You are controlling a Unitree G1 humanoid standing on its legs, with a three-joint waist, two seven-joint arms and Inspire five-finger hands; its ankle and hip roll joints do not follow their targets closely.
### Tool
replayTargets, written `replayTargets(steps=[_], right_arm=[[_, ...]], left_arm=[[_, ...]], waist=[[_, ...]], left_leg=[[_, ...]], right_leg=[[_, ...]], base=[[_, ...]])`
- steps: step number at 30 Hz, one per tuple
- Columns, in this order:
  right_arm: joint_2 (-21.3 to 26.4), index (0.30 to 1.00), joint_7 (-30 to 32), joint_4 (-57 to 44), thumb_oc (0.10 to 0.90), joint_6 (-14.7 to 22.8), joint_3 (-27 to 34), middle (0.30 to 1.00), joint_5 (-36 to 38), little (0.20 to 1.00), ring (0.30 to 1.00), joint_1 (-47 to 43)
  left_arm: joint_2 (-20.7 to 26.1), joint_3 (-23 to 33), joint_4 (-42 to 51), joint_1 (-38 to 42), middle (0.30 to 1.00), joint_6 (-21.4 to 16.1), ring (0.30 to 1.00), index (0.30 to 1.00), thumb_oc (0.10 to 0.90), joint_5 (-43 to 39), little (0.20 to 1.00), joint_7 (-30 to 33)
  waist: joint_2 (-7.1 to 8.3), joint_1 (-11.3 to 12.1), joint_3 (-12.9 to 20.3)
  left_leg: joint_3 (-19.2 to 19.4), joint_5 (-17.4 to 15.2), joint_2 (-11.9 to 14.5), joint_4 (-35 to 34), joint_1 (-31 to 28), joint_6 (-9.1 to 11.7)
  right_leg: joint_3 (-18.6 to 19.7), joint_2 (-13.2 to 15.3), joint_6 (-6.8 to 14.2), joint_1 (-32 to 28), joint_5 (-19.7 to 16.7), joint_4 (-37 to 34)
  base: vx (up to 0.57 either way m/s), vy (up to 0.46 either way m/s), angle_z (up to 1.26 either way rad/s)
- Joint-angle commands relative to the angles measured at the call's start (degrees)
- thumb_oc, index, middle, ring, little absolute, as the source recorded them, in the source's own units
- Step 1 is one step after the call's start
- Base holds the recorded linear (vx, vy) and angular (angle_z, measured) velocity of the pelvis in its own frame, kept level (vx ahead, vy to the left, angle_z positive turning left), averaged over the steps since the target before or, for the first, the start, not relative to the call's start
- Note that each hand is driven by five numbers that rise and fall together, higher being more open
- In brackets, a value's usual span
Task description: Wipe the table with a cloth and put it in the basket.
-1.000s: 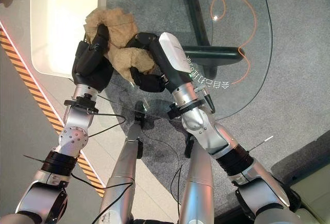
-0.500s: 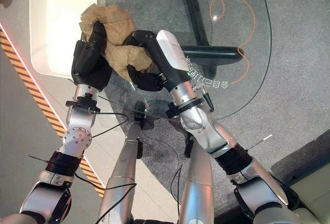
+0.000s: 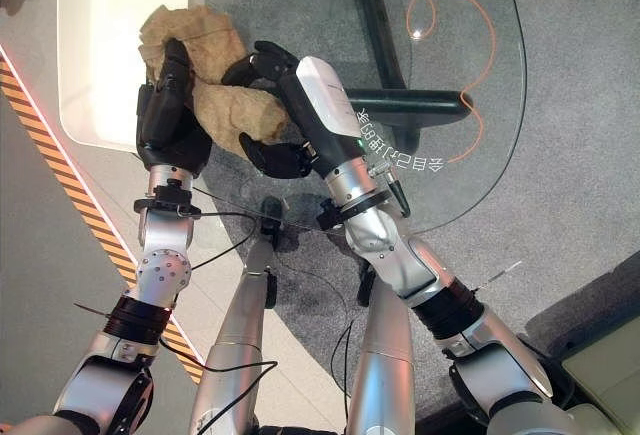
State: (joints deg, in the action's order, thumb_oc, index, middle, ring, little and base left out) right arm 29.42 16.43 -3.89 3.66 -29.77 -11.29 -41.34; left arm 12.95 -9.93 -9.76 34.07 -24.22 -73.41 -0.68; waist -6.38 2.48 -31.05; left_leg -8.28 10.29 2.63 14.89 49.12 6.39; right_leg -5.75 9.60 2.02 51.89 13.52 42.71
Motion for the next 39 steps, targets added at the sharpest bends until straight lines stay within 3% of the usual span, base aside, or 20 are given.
replayTargets(steps=[1, 9, 23, 32, 39], right_arm=[[-3.5, 0.9, 2.7, -6.7, 0.8, 4.5, 3.5, 0.9, -2.4, 0.9, 0.9, -9.7], [-4.4, 0.9, 2.9, -6.6, 0.8, 3.8, 3.2, 0.9, -2.5, 0.9, 0.9, -10.5], [-5.4, 0.9, 4.4, -5.9, 0.8, 2.6, 3.5, 0.9, -2.7, 0.9, 0.9, -10.0], [-4.8, 0.9, 11.7, -3.8, 0.8, 2.6, 6.4, 0.9, -2.4, 0.9, 0.9, -5.3], [-4.0, 0.9, 25.3, 4.7, 0.8, 4.9, 12.0, 0.9, -1.7, 0.9, 0.9, 2.3]], left_arm=[[1.8, 5.0, 7.9, 6.5, 0.3, -8.5, 0.3, 0.3, 0.1, 4.3, 0.2, 0.7], [1.0, 6.1, 8.5, 6.8, 0.3, -11.2, 0.3, 0.3, 0.1, 8.2, 0.2, 6.8], [0.9, 7.3, 8.0, 7.3, 0.3, -13.7, 0.3, 0.3, 0.1, 12.9, 0.2, 11.9], [0.9, 8.3, 7.2, 6.2, 0.3, -15.4, 0.3, 0.3, 0.1, 14.5, 0.2, 12.8], [0.9, 9.2, 6.1, 4.3, 0.3, -17.3, 0.3, 0.3, 0.1, 13.3, 0.2, 10.2]], waist=[[3.27, 0.5, 1.3], [3.35, 0.9, 1.3], [3.24, 0.9, 1.3], [3.27, -0.2, 1.3], [3.23, -1.9, 1.3]], left_leg=[[7.1, -10.3, -6.4, 7.3, -2.1, -6.6], [6.9, -10.2, -6.5, 7.3, -1.8, -6.5], [7.1, -10.3, -6.4, 7.7, -1.8, -6.3], [7.4, -10.6, -6.2, 8.0, -1.8, -6.3], [8.1, -11.2, -5.7, 8.2, -2.0, -6.5]], right_leg=[[-1.5, -3.3, 1.2, -3.0, -10.4, -16.4], [-1.6, -3.4, 1.1, -2.8, -10.2, -16.2], [-1.6, -3.4, 0.9, -2.7, -9.9, -15.5], [-0.9, -3.5, 0.9, -2.5, -9.9, -15.3], [0.2, -3.7, 1.0, -2.2, -10.1, -15.4]], base=[[0.0, 0.0, 0.0], [0.0, 0.0, 0.0], [0.0, 0.0, 0.0], [0.0, 0.0, 0.0], [0.0, 0.024, 0.0]])
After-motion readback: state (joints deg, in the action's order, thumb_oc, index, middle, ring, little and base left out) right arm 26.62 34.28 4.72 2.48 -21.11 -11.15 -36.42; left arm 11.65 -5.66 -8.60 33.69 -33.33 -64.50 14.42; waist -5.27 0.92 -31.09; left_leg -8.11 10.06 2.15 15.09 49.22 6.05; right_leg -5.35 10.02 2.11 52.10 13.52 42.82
